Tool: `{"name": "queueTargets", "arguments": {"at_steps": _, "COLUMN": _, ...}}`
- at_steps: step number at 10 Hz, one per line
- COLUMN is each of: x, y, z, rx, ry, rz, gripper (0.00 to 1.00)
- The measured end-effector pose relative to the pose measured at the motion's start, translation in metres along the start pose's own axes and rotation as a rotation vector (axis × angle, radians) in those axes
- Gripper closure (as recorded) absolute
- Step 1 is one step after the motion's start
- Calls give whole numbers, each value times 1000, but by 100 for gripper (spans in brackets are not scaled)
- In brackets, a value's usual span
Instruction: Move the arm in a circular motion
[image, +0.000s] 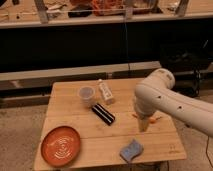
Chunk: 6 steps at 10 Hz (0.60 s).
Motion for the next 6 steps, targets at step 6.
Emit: {"name": "queueTargets", "arguments": {"at_steps": 6, "x": -71, "y": -24, "z": 1, "rx": 41, "ry": 6, "rz": -158, "gripper": 20}}
